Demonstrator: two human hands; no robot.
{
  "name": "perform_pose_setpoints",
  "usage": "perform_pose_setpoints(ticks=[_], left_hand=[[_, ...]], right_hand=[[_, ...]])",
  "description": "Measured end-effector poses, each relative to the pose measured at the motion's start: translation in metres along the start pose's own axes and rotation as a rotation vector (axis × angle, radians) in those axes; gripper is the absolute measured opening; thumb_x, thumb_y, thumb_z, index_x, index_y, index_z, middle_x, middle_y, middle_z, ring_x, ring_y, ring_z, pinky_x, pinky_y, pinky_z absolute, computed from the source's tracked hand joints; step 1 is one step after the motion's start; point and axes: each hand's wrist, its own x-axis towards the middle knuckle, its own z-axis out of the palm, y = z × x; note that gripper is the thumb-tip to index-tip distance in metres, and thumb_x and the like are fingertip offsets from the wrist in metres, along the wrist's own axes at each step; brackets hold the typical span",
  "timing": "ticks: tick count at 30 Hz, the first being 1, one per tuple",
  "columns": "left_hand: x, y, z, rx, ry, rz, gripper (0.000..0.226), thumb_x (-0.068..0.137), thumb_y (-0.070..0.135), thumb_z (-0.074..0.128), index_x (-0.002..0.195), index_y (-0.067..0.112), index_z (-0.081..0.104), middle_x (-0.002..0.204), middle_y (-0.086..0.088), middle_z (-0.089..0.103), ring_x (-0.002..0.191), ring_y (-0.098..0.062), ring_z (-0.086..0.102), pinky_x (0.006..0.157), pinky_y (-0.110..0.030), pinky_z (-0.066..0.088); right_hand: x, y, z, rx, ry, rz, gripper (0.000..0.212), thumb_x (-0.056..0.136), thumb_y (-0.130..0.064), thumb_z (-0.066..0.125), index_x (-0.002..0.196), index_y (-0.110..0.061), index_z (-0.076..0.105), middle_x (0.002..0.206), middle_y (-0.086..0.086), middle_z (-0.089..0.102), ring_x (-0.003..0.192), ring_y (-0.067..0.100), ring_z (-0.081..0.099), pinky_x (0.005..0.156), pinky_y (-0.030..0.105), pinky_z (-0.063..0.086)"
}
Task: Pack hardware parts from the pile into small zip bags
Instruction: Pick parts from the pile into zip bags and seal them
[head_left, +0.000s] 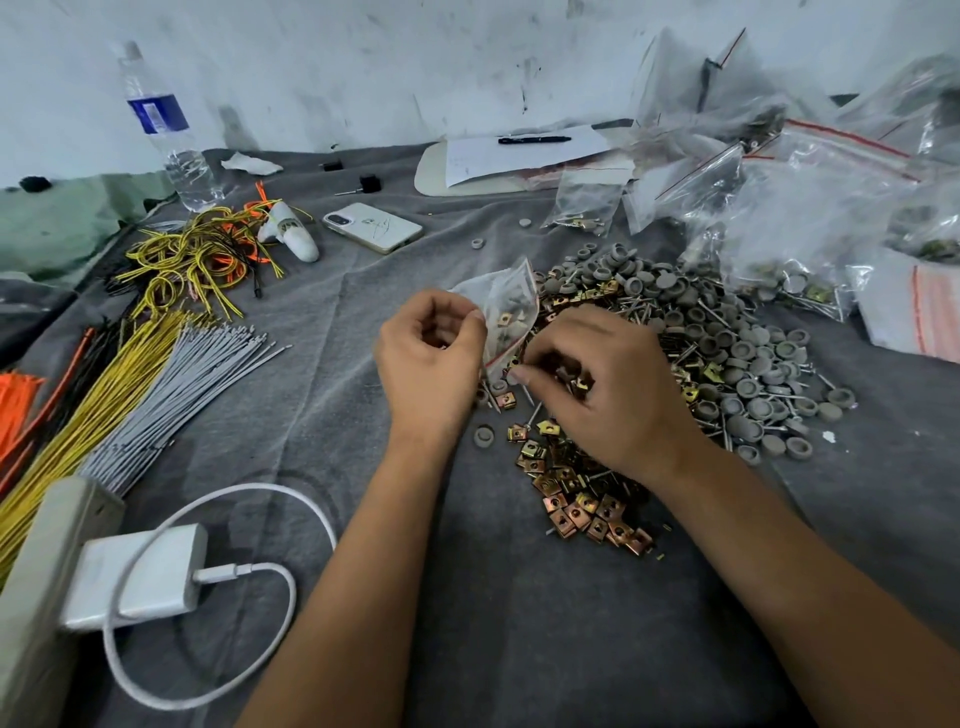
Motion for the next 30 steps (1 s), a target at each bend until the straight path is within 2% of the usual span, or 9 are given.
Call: perform_pose_setpoints(ticks=[5, 7, 10, 14, 17, 20, 23, 25, 30], left_hand=[[0.002, 0.002, -0.003, -0.062, 0.092, -0.018, 0.010, 0.081, 0.012, 0.068, 0.075, 0.020, 0.070, 0.067, 0.009, 0.064, 0.063, -0.010, 0.056, 0.062, -0.027, 0.046], [0.002, 0.002, -0.005, -0.088, 0.108, -0.028, 0.008, 0.082, 0.012, 0.069, 0.078, 0.017, 0.071, 0.070, 0.004, 0.065, 0.066, -0.012, 0.057, 0.065, -0.031, 0.047], [0.002, 0.003, -0.007, -0.119, 0.104, -0.036, 0.006, 0.083, 0.012, 0.069, 0.079, 0.016, 0.073, 0.073, 0.000, 0.066, 0.068, -0.015, 0.057, 0.067, -0.035, 0.047], [0.001, 0.005, -0.004, -0.135, 0.041, -0.050, 0.011, 0.080, 0.012, 0.072, 0.074, 0.022, 0.074, 0.069, 0.001, 0.066, 0.064, -0.016, 0.054, 0.061, -0.031, 0.044], [0.000, 0.005, -0.001, -0.112, -0.065, -0.071, 0.012, 0.077, 0.011, 0.073, 0.073, 0.022, 0.074, 0.068, -0.003, 0.067, 0.062, -0.019, 0.055, 0.059, -0.030, 0.046], [-0.004, 0.007, 0.002, -0.064, -0.157, -0.072, 0.006, 0.077, 0.012, 0.073, 0.077, 0.017, 0.074, 0.070, -0.008, 0.067, 0.063, -0.022, 0.054, 0.062, -0.034, 0.046], [-0.008, 0.009, 0.002, -0.047, -0.180, -0.059, 0.002, 0.079, 0.010, 0.074, 0.079, 0.012, 0.074, 0.071, -0.010, 0.067, 0.064, -0.024, 0.054, 0.063, -0.039, 0.047], [-0.011, 0.011, 0.003, -0.019, -0.176, -0.020, 0.003, 0.081, 0.005, 0.074, 0.082, 0.009, 0.074, 0.072, -0.008, 0.068, 0.065, -0.021, 0.056, 0.063, -0.037, 0.048], [-0.024, 0.019, 0.008, 0.169, -0.199, 0.237, 0.011, 0.082, 0.005, 0.076, 0.081, 0.015, 0.074, 0.068, 0.006, 0.068, 0.059, -0.011, 0.062, 0.055, -0.027, 0.049]], right_hand=[[-0.002, -0.006, 0.011, -0.057, -0.404, -0.103, 0.025, 0.091, -0.035, 0.074, 0.109, -0.018, 0.076, 0.114, -0.005, 0.063, 0.115, 0.013, 0.048, 0.097, 0.037, 0.049], [-0.002, -0.008, 0.015, -0.072, -0.466, -0.125, 0.025, 0.093, -0.036, 0.073, 0.110, -0.019, 0.076, 0.115, -0.005, 0.060, 0.117, 0.013, 0.045, 0.099, 0.036, 0.047], [-0.002, -0.010, 0.016, -0.039, -0.478, -0.129, 0.019, 0.090, -0.034, 0.076, 0.102, -0.020, 0.076, 0.106, -0.009, 0.059, 0.110, 0.012, 0.045, 0.097, 0.034, 0.046], [-0.002, -0.010, 0.012, 0.053, -0.415, -0.055, 0.014, 0.087, -0.025, 0.079, 0.090, -0.020, 0.066, 0.095, -0.012, 0.059, 0.100, 0.008, 0.050, 0.090, 0.034, 0.048], [-0.001, -0.009, 0.006, 0.140, -0.179, -0.019, 0.011, 0.094, -0.024, 0.070, 0.096, -0.014, 0.064, 0.096, -0.007, 0.064, 0.092, 0.008, 0.058, 0.084, 0.028, 0.050], [0.001, -0.006, 0.001, 0.154, 0.034, 0.056, 0.014, 0.099, -0.023, 0.062, 0.103, -0.010, 0.060, 0.095, -0.004, 0.067, 0.087, 0.010, 0.064, 0.077, 0.033, 0.055], [0.002, -0.001, 0.003, 0.120, 0.032, 0.151, 0.012, 0.100, -0.018, 0.062, 0.106, -0.009, 0.056, 0.095, -0.003, 0.068, 0.087, 0.013, 0.068, 0.073, 0.039, 0.056], [0.001, 0.000, 0.004, 0.101, -0.013, 0.190, 0.013, 0.100, -0.018, 0.062, 0.108, -0.010, 0.056, 0.097, 0.000, 0.071, 0.090, 0.016, 0.071, 0.074, 0.040, 0.058], [0.000, 0.004, 0.003, 0.101, -0.023, 0.217, 0.020, 0.091, -0.009, 0.075, 0.109, -0.013, 0.068, 0.095, 0.000, 0.075, 0.087, 0.011, 0.072, 0.077, 0.034, 0.059]])
